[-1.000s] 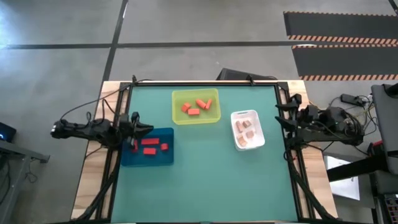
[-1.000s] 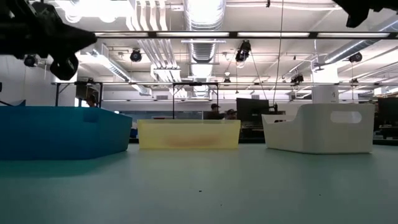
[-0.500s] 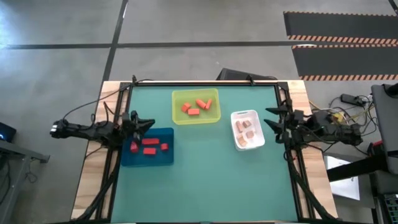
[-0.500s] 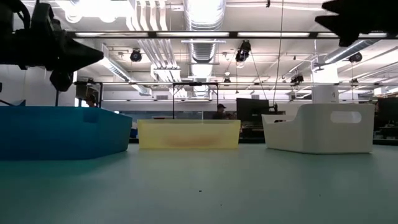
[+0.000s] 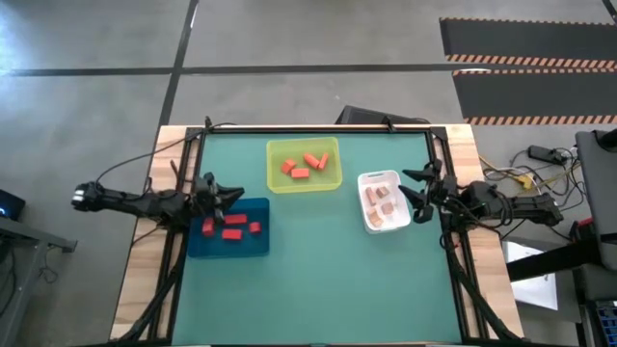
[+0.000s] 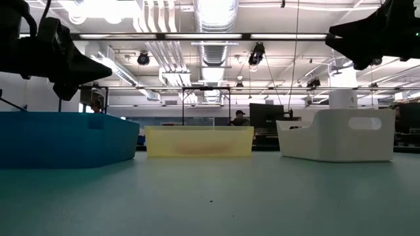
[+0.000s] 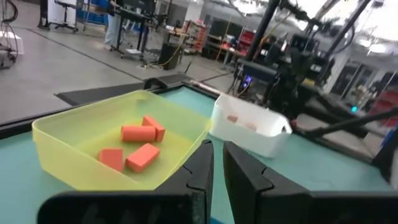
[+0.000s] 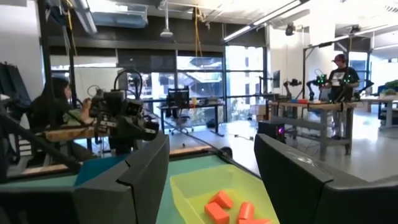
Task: Sort & place blocks by color
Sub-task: Return to Home Position
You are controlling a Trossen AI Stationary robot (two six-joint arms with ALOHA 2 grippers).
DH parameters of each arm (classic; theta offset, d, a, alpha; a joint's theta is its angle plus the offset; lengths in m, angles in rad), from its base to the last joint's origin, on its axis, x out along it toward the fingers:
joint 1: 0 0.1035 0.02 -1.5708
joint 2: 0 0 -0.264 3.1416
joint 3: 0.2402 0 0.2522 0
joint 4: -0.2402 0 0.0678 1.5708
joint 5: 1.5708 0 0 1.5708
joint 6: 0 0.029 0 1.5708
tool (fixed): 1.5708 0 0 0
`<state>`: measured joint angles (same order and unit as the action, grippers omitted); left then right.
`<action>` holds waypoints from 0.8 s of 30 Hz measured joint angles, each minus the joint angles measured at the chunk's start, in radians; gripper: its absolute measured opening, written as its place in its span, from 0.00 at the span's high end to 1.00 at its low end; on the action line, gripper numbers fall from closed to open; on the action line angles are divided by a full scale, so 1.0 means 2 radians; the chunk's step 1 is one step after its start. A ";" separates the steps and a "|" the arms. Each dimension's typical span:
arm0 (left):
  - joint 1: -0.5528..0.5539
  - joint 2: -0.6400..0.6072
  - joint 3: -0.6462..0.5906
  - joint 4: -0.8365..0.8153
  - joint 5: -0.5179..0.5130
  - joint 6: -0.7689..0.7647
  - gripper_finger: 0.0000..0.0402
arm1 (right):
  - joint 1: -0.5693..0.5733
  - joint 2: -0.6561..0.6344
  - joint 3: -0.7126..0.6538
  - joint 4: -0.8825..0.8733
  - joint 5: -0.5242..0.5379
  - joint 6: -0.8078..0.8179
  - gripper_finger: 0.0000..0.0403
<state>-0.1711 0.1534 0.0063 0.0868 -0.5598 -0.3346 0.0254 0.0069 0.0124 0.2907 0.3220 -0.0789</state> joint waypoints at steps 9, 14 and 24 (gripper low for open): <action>0.000 0.037 0.000 0.000 0.000 0.002 0.95 | 0.000 0.005 0.000 -0.002 -0.003 0.041 0.44; 0.000 0.052 -0.001 0.000 0.001 0.001 0.95 | 0.000 0.006 0.000 -0.002 -0.003 0.040 0.44; 0.000 0.080 -0.001 0.001 0.001 0.001 0.95 | 0.000 0.008 -0.001 -0.002 -0.003 0.041 0.44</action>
<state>-0.1711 0.3128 0.0048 0.0882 -0.5583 -0.3325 0.0254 0.0221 0.0113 0.2863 0.3157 0.0036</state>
